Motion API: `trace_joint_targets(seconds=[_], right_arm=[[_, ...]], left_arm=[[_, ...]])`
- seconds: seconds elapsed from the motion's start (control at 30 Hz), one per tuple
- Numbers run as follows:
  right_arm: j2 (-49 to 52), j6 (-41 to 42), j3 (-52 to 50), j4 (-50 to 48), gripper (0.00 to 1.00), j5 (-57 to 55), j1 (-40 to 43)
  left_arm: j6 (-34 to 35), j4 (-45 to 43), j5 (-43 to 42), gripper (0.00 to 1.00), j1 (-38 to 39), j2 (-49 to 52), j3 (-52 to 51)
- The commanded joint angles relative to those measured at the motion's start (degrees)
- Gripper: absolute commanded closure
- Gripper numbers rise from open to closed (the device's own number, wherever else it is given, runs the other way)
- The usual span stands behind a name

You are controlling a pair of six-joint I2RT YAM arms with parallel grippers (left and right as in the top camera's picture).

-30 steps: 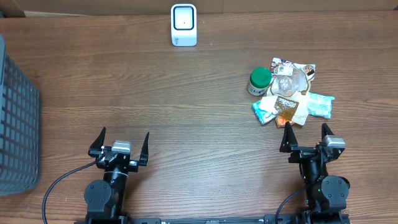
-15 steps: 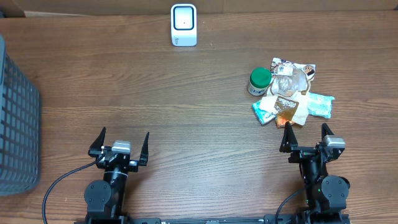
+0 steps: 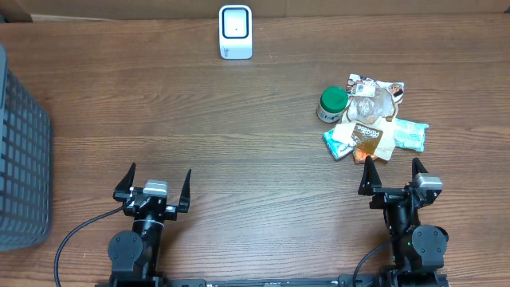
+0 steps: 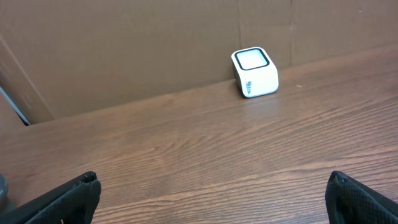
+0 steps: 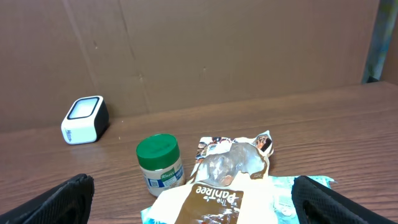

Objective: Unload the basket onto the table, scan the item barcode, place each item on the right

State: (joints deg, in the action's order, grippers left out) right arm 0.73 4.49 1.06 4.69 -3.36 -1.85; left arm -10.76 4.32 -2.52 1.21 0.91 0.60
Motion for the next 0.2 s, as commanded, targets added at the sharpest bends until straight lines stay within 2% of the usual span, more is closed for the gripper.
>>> trace_joint_targets(seconds=[0.0, 0.17], right_arm=[[-0.57, -0.02, -0.61, -0.26, 0.00, 0.00, 0.37], [-0.57, -0.02, -0.61, -0.26, 0.00, 0.02, 0.37]], left_arm=[[-0.83, 0.04, 0.37, 0.00, 0.35, -0.66, -0.33], [-0.83, 0.04, 0.37, 0.00, 0.35, -0.66, -0.33]])
